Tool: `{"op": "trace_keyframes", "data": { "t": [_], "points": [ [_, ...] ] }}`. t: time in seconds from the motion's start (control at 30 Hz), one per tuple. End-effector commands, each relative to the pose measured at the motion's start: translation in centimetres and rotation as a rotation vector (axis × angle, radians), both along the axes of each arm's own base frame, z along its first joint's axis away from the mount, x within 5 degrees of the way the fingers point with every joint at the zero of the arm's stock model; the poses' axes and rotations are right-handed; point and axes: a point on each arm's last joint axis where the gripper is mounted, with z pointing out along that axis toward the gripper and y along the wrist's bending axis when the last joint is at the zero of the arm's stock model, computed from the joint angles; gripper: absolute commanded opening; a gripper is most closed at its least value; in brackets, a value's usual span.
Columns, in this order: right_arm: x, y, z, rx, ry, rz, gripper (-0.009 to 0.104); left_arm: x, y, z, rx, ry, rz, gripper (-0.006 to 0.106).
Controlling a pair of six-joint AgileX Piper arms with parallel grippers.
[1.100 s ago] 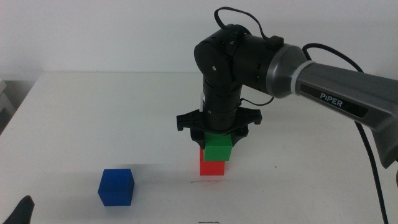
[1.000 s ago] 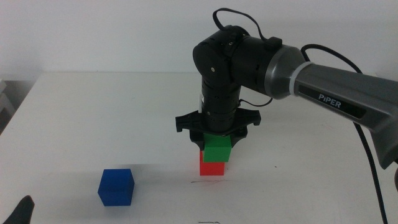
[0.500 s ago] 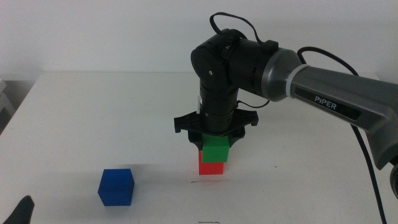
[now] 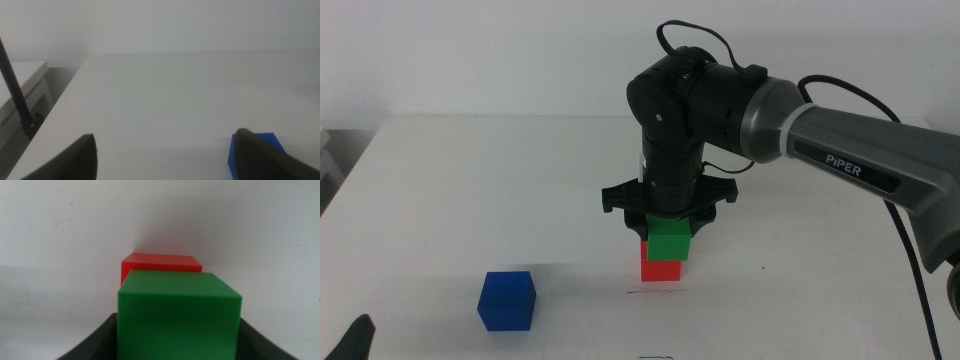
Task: Stack red cubes first, then green, then blue cubes in a specific spot.
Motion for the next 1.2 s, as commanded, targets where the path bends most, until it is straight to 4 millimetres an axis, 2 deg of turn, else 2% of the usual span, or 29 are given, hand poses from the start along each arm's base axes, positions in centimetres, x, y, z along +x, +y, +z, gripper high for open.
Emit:
{"op": "trace_keyframes", "data": {
  "t": [0.0,0.47,0.77,0.97,1.0,1.17],
  "points": [
    [-0.4,-0.6,4.0,0.050,-0.094,0.001,-0.001,-0.1,0.1,0.9,-0.018,-0.108,0.010,0.093],
    [-0.1,-0.4,4.8,0.076,-0.122,-0.008,-0.001,-0.1,0.1,0.9,-0.018,-0.108,0.010,0.093],
    [0.4,0.2,3.0,0.059,-0.098,-0.002,-0.001,-0.1,0.1,0.9,-0.018,-0.108,0.010,0.093],
    [0.4,0.3,2.9,0.061,-0.096,-0.001,-0.001,-0.1,0.1,0.9,-0.018,-0.108,0.010,0.093],
    [0.4,0.4,2.9,0.071,-0.091,0.010,0.045,-0.1,0.1,0.9,-0.018,-0.108,0.010,0.093],
    [0.3,0.3,3.1,0.073,-0.089,0.031,0.076,-0.1,0.1,0.9,-0.018,-0.108,0.010,0.093]
  ]
}}
